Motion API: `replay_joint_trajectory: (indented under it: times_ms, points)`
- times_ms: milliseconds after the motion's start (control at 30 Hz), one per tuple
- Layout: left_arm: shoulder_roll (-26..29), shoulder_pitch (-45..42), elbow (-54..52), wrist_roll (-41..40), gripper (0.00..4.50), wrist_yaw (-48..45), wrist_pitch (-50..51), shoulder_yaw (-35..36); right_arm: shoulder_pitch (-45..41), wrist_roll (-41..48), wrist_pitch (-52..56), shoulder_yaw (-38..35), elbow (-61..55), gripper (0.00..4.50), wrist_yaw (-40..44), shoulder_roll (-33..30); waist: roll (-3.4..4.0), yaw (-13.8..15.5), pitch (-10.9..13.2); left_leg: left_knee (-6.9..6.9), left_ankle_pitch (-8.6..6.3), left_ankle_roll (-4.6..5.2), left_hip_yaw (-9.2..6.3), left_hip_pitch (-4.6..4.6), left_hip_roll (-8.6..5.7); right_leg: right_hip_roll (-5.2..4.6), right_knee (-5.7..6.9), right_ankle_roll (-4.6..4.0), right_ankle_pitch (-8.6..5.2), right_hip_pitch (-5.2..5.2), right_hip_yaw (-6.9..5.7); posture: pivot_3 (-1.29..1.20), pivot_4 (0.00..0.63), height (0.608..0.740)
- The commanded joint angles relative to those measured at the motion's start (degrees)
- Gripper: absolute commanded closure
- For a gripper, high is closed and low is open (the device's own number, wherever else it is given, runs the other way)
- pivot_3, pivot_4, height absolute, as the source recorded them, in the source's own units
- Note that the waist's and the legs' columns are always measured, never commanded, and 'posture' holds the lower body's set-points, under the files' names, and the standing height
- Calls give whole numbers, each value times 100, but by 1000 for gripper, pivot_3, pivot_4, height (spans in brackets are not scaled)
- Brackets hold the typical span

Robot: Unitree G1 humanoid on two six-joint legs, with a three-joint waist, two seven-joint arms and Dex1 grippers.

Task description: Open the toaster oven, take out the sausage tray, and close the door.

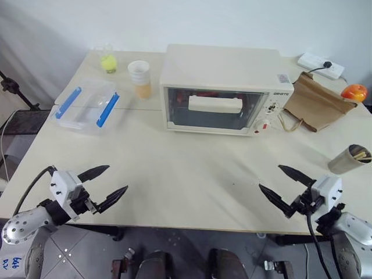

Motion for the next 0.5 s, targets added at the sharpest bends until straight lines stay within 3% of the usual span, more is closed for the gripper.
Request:
replay_joint_trajectory:
  times_ms: [33, 133, 267, 400, 500]
  points:
    - [7, 18, -108, -17, 0, 22, -56, 73, -103, 52, -117, -93, -22, 13, 70, -73, 0, 8, 0, 0, 0, 0, 1, 0, 0, 0, -1, 0, 0, 0, 1, 0, 150, 740]
    - [-88, -208, -192, -1074, 0, -134, 390, 384, -602, 279, 257, 81, -41, 13, 50, -75, 0, 20, 0, 4, 1, 0, 2, -1, 1, 0, -5, 0, 0, 0, 6, 0, 150, 740]
    - [174, -538, -336, -2504, 0, -359, 1342, 706, -1388, 637, 892, 310, -73, 13, 68, -90, 0, 10, 0, 12, 3, -1, -2, 0, 10, 0, 10, -2, -1, -1, 9, 0, 150, 740]
    - [284, -842, -408, -2726, 0, -254, 1624, 694, -2101, 760, 1304, 496, 94, 13, 50, -39, 5, 28, 3, 11, 4, -3, -10, 1, 4, -1, 23, -2, -1, -1, 3, 0, 150, 740]
    - [329, -1090, -498, -2668, 0, -311, 1729, 466, -3266, 563, 1464, 888, 642, 13, -22, 174, 6, 9, 5, 18, 4, -2, -11, -2, -3, -1, 24, -1, -1, -1, 0, 0, 150, 740]
